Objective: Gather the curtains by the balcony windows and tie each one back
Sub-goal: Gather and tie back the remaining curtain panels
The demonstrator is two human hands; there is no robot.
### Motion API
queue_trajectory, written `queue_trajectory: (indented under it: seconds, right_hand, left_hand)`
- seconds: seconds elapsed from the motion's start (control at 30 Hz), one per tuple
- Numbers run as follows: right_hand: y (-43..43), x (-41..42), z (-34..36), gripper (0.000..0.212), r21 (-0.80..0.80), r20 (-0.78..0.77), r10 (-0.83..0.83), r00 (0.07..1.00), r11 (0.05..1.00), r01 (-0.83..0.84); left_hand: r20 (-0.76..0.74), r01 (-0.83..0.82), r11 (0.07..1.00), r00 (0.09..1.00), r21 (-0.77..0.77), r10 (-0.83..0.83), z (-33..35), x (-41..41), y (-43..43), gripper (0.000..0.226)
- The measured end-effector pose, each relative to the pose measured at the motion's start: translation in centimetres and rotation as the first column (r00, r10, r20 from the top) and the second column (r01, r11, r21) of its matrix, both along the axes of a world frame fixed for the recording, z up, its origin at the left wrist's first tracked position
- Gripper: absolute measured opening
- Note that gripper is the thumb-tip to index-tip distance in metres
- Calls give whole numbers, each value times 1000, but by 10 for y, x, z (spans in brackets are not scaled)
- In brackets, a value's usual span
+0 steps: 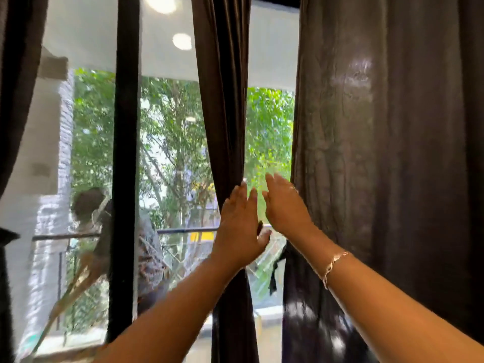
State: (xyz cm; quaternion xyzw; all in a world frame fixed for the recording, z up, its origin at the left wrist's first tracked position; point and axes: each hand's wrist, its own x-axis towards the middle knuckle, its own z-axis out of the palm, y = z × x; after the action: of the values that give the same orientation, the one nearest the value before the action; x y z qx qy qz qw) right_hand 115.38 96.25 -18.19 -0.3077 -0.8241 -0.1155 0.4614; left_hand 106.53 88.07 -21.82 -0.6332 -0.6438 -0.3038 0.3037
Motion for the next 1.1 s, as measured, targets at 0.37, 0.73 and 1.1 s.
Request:
queue_trajectory:
  seconds: [0.37,0.73,1.1]
  right_hand:
    - [-18,78,-224,65,-320,363,-149,920,907,273]
    - [4,178,-279,68,-379,433,-114,894,877,296]
    - [70,292,-251,64,-450,341,-158,927,838,308]
  left_hand:
    - [116,90,958,991,-273,-60,-181,49,-11,83]
    - [99,24,926,995,-377,15,-230,127,27,85]
    - [105,15,950,994,-313,18,-218,229,91,82]
